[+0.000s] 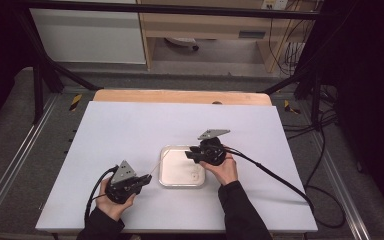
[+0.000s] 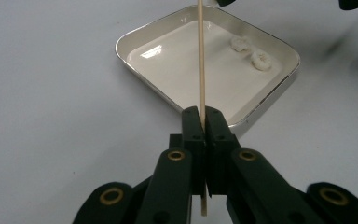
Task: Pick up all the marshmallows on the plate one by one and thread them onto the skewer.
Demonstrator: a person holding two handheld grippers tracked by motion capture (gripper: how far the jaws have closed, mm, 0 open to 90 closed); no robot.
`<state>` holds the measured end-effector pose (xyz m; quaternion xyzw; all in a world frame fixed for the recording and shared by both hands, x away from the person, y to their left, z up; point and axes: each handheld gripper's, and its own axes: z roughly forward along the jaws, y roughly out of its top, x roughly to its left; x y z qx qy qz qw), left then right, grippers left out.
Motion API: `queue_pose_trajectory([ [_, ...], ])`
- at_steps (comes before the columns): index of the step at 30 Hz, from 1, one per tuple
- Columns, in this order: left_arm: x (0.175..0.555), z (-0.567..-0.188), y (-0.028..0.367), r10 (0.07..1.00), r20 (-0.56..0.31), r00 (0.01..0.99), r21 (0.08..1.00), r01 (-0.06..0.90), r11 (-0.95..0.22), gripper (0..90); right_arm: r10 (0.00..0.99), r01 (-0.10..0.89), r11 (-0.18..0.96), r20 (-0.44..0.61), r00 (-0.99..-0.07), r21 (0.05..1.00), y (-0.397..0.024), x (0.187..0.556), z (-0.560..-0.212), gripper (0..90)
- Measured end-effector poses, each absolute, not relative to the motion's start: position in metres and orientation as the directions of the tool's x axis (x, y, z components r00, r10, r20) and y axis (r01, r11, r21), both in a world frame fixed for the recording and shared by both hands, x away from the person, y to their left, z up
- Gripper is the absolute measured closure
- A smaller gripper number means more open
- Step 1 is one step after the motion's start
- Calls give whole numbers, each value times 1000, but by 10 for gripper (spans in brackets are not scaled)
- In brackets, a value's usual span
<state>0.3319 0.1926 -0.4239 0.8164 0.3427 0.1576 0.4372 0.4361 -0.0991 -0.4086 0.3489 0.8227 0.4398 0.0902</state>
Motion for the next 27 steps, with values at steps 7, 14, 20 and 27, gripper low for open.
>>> queue_pose_trajectory([
  [7, 331, -424, 191, 695, -44, 718, 826, 417, -379, 884, 640, 479, 312, 191, -744, 820, -114, 424, -394, 703],
  [14, 329, -425, 187, 689, -46, 723, 831, 410, -375, 884, 623, 476, 224, 251, -741, 850, -130, 414, -382, 704],
  [20, 328, -424, 183, 685, -46, 727, 838, 402, -370, 884, 596, 469, 150, 299, -745, 870, -136, 407, -375, 705],
  [27, 328, -425, 178, 677, -46, 735, 841, 394, -371, 884, 562, 474, 88, 349, -749, 876, -135, 404, -372, 710],
])
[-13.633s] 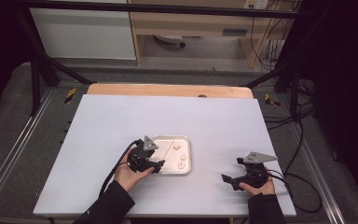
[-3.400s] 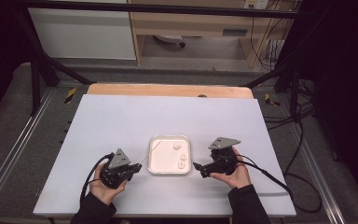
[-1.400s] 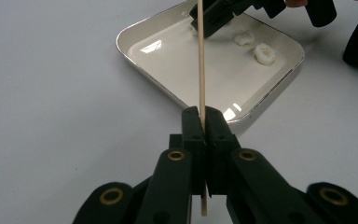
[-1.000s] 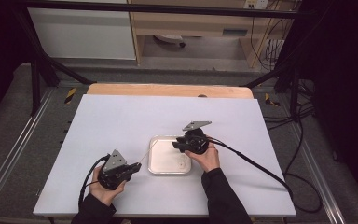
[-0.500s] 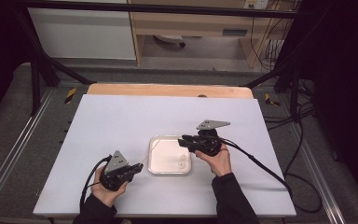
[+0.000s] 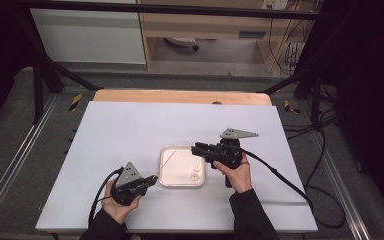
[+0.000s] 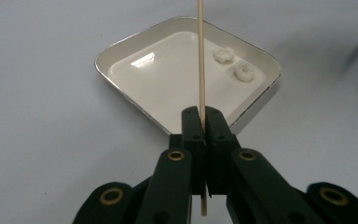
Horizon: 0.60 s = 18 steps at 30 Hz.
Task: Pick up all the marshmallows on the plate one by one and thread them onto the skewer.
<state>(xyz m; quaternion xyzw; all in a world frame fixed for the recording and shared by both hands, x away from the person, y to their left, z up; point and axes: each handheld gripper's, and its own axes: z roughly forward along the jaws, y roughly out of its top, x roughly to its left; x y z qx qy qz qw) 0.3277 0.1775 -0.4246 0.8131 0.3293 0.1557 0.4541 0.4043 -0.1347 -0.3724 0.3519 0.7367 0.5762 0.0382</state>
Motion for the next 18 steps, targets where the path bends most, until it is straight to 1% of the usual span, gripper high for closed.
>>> queue_pose_trajectory([
  [11, 327, -425, 166, 662, -41, 748, 850, 375, -371, 884, 544, 490, 8, 407, -734, 872, -127, 408, -372, 717],
  [18, 326, -425, 164, 661, -38, 749, 854, 368, -368, 884, 532, 513, -14, 441, -723, 858, -119, 412, -378, 717],
])
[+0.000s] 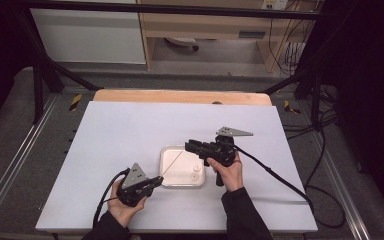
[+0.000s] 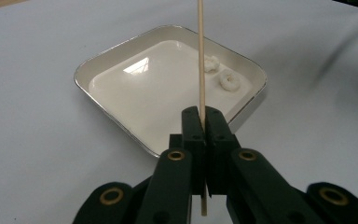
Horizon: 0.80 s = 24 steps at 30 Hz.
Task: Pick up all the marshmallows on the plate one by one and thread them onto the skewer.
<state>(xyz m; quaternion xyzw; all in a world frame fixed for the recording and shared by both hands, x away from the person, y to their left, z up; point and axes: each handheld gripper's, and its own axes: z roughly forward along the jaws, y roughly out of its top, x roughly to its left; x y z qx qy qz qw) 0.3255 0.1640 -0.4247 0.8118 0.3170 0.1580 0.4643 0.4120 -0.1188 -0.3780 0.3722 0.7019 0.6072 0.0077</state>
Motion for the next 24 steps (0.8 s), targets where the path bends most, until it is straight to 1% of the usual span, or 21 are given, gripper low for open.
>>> queue_pose_trajectory([
  [16, 325, -424, 164, 671, -44, 741, 857, 373, -356, 884, 509, 533, -30, 472, -719, 845, -108, 414, -386, 724],
  [24, 324, -425, 164, 684, -56, 727, 861, 382, -335, 885, 498, 541, -46, 489, -716, 840, -103, 410, -391, 751],
])
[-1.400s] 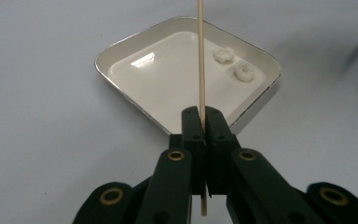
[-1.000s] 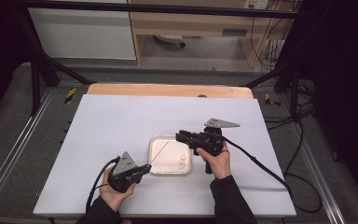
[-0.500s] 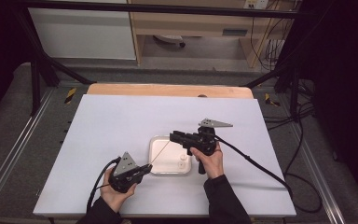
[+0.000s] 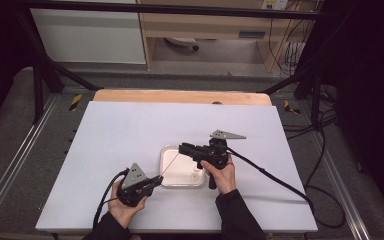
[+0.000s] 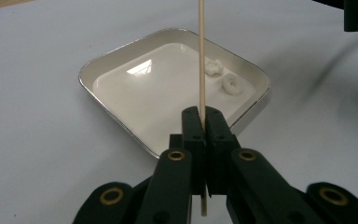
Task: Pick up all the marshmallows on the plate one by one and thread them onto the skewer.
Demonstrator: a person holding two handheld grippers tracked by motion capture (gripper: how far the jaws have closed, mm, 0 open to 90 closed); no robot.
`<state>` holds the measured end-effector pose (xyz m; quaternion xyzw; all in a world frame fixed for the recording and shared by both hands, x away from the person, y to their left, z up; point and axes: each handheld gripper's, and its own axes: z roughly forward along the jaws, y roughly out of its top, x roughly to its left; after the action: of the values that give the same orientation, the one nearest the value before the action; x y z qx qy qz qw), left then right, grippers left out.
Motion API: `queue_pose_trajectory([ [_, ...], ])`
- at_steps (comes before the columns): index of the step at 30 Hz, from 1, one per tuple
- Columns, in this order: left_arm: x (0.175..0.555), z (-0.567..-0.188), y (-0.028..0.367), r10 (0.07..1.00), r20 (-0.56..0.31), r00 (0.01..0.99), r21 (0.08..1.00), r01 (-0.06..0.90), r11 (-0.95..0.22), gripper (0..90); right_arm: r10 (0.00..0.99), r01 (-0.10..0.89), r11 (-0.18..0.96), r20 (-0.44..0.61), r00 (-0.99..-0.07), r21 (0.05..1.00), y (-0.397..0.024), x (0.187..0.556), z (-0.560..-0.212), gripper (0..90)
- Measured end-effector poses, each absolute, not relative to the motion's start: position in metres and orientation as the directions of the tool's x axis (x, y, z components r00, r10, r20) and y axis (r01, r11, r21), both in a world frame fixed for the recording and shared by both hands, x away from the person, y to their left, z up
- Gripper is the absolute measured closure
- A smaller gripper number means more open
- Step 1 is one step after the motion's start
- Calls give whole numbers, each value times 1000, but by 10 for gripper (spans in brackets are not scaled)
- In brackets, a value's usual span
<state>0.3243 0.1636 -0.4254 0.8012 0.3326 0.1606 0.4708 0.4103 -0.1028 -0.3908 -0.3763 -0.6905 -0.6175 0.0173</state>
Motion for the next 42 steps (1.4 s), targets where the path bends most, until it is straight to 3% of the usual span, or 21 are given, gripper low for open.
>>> queue_pose_trajectory([
  [42, 321, -428, 152, 675, -24, 738, 866, 353, -355, 888, 459, 555, -3, 494, -738, 832, -98, 394, -397, 774],
])
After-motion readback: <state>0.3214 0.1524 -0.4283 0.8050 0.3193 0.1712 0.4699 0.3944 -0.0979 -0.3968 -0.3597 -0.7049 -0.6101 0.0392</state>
